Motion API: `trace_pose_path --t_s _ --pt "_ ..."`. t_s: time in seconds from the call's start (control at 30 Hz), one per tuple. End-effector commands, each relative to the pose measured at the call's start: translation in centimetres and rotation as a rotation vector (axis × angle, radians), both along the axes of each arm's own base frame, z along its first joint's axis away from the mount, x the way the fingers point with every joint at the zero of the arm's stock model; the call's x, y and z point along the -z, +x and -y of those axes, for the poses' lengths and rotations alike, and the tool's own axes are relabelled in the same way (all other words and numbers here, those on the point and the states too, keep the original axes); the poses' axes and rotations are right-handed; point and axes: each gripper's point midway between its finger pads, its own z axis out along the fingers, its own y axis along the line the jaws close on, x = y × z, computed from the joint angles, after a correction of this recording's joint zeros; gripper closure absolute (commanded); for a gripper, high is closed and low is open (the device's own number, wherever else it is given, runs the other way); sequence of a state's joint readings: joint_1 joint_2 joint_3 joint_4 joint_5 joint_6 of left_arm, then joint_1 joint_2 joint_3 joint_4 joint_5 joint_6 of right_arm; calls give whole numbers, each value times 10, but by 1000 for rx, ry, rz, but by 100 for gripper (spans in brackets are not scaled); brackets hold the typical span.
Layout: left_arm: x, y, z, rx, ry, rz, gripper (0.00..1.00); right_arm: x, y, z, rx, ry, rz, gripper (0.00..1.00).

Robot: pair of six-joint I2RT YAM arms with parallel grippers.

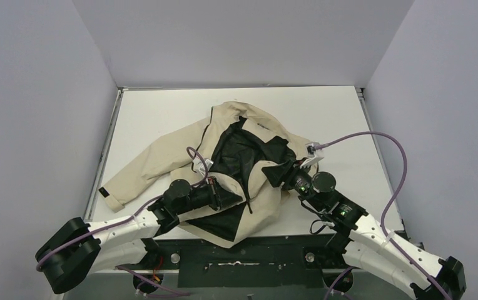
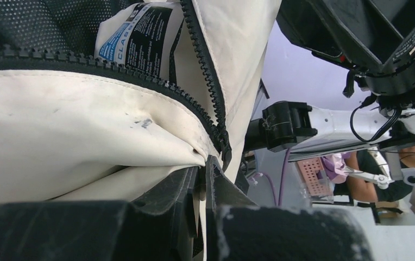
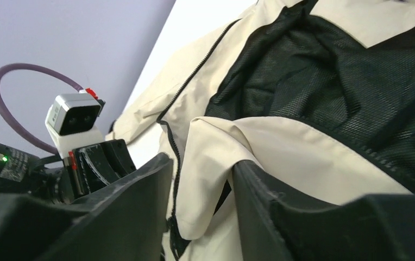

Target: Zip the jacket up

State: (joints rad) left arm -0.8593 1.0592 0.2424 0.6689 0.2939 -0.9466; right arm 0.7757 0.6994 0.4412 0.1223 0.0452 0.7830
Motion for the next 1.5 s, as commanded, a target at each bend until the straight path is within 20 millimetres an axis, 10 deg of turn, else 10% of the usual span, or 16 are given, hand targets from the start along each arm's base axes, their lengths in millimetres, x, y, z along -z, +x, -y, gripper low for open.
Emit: trace_pose_path --t_s 0.0,0.3,0.53,1.07,1.47 --pt "-20 -6 -3 65 -67 -42 100 -35 4 17 24 -107 100 50" --pt "-39 -4 -10 111 -127 -101 100 -6 -50 -11 -389 -303 -13 39" --pt "-37 -6 -13 143 -112 -155 100 -25 -101 -34 -728 -262 124 36" --pt "-41 -14 -31 140 -90 -184 100 -69 -132 -59 -1038 -305 448 32" --pt "-46 -21 -35 185 -79 -222 100 -53 -136 -71 -1053 -506 960 24"
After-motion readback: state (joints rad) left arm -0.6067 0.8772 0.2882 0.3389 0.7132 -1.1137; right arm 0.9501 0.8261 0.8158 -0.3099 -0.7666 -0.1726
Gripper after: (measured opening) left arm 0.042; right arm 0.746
